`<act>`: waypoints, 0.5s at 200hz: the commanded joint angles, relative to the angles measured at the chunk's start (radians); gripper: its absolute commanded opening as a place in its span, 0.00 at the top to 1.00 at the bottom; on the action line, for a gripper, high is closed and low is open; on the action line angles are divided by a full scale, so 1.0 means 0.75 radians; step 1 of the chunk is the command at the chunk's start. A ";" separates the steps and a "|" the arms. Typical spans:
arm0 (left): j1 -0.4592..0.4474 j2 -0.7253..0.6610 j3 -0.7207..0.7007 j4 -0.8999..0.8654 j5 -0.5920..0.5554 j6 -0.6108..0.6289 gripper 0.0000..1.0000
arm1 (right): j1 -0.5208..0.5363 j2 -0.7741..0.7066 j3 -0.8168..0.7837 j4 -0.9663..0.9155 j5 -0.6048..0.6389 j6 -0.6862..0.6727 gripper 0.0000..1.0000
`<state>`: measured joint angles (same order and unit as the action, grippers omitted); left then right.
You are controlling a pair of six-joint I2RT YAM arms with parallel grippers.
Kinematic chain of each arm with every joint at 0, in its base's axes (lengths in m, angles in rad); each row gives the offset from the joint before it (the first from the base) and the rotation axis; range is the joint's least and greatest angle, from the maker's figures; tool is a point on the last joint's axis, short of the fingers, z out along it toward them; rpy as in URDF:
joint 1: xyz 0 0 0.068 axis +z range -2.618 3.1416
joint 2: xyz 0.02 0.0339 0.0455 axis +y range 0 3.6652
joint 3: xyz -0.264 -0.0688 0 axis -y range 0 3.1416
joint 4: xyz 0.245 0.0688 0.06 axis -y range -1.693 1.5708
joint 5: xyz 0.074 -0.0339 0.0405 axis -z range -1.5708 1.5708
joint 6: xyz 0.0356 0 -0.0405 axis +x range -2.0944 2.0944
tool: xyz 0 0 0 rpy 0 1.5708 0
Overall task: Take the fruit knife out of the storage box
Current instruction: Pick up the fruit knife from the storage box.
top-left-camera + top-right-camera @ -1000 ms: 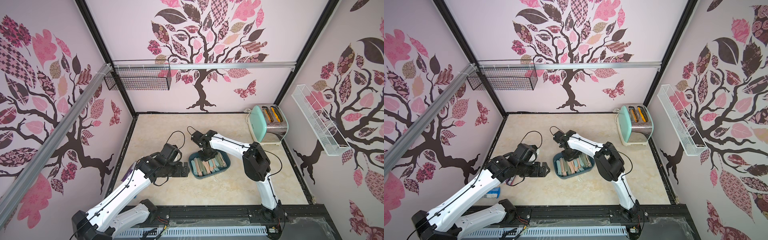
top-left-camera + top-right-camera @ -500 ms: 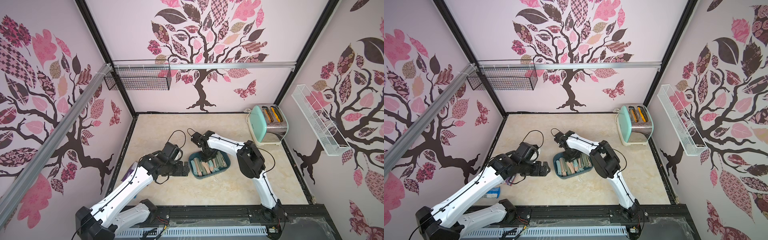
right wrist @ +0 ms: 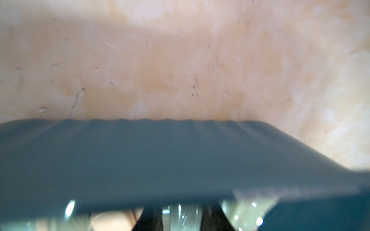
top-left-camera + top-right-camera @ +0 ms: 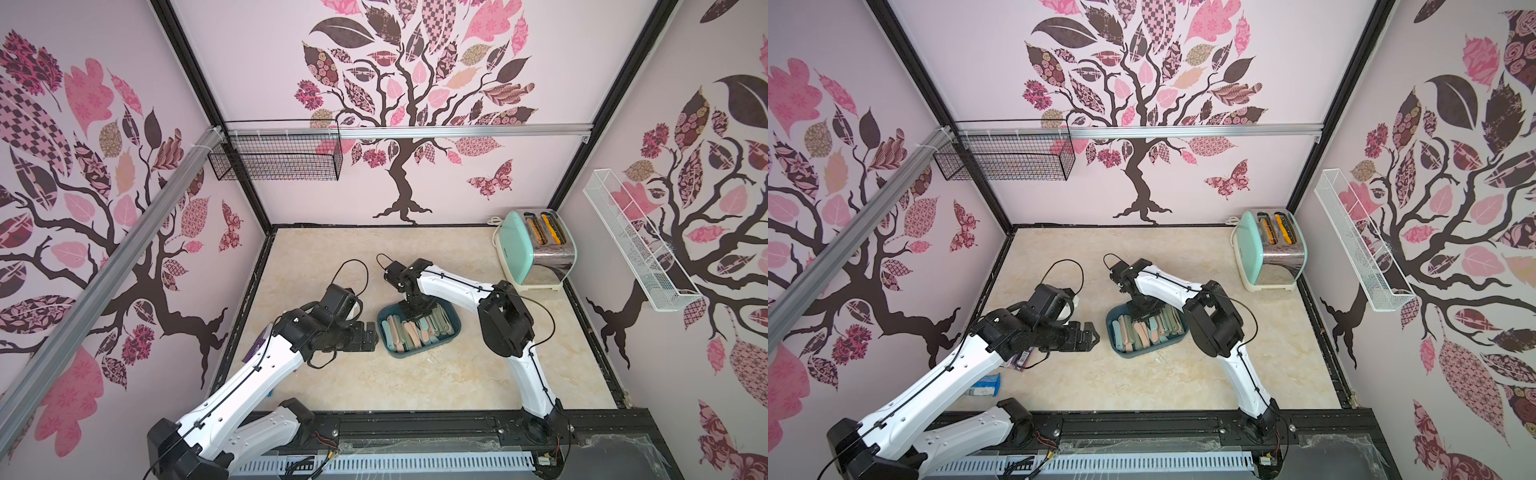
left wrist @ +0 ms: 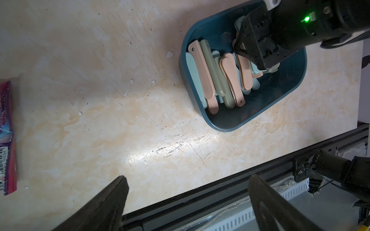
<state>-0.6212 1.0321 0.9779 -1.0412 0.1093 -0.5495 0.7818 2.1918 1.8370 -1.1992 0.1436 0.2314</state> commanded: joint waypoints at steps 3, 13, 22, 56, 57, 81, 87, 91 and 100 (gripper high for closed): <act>0.008 0.014 0.004 0.031 0.012 0.004 0.02 | -0.005 -0.079 0.027 -0.037 0.023 0.021 0.91; 0.007 0.019 0.004 0.039 0.018 0.004 0.02 | -0.005 -0.081 0.026 -0.037 0.013 0.017 0.91; 0.008 0.027 0.003 0.044 0.021 0.001 0.02 | -0.005 -0.075 0.034 -0.046 0.008 0.015 0.91; 0.007 0.049 0.018 0.052 0.023 0.007 0.02 | -0.005 -0.104 0.051 -0.070 0.001 0.006 0.94; 0.007 0.049 0.018 0.051 0.022 0.008 0.02 | -0.005 -0.106 0.052 -0.070 0.001 0.006 0.94; 0.008 0.078 0.062 0.042 -0.003 0.026 0.02 | -0.023 -0.128 0.139 -0.137 -0.012 0.009 0.94; 0.008 0.090 0.079 0.037 -0.017 0.031 0.02 | -0.030 -0.128 0.171 -0.158 -0.012 0.009 0.94; 0.009 0.099 0.093 0.035 -0.025 0.035 0.02 | -0.037 -0.128 0.193 -0.171 -0.012 0.009 0.94; 0.011 0.121 0.126 0.034 -0.036 0.048 0.02 | -0.059 -0.123 0.251 -0.200 -0.020 0.009 0.93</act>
<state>-0.6201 1.0962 1.0035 -1.0241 0.1116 -0.5449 0.7708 2.1437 1.9015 -1.2812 0.1341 0.2310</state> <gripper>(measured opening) 0.984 0.251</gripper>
